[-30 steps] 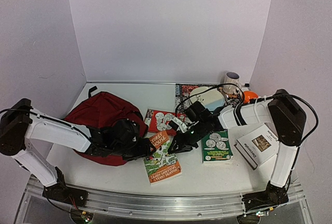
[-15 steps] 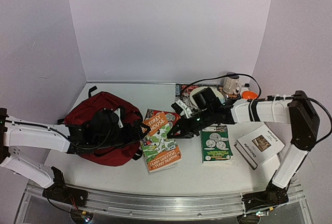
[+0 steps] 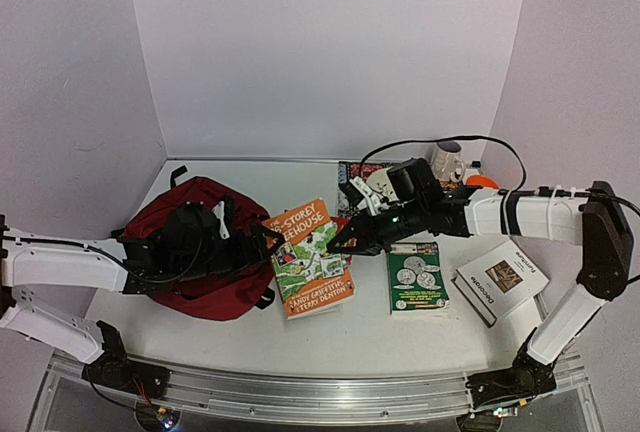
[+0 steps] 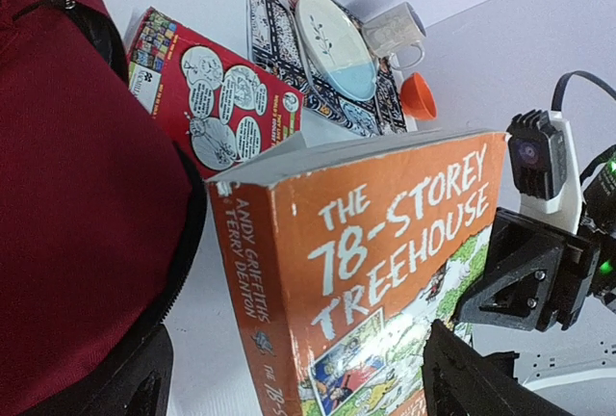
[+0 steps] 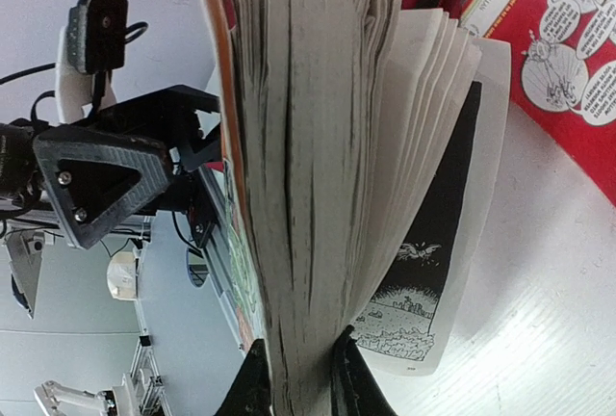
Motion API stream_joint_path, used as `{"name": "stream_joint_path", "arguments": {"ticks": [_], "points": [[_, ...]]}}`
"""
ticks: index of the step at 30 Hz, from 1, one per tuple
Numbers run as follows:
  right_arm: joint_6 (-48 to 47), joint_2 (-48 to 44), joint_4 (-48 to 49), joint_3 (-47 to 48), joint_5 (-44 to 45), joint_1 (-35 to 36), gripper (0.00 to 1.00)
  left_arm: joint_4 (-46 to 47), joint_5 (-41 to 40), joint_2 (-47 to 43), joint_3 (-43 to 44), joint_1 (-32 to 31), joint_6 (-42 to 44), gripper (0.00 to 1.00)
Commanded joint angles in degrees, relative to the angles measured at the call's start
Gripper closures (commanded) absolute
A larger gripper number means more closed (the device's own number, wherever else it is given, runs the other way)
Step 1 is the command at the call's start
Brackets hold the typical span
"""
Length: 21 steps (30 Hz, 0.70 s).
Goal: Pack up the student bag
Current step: Pass from the right arm to the left
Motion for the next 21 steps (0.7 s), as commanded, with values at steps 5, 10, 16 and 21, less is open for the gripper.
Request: {"name": "stream_joint_path", "arguments": {"ticks": [5,10,16,21], "points": [[1.75,-5.63,8.88,1.06,-5.16,-0.46,1.0,10.9,9.95,1.09,0.59,1.48,1.74,0.11],[3.36,-4.81,12.3,1.4,-6.62,-0.4,1.0,18.24,15.42,2.26,0.47,1.7,0.73,0.18],[2.99,-3.63,12.87,2.51,-6.39,-0.54,1.0,25.78,19.39,1.64,-0.79,1.92,-3.28,0.4],[3.27,-2.06,12.81,2.77,-5.02,-0.68,0.96,29.77,18.26,-0.41,-2.49,2.08,-5.55,0.71]]}}
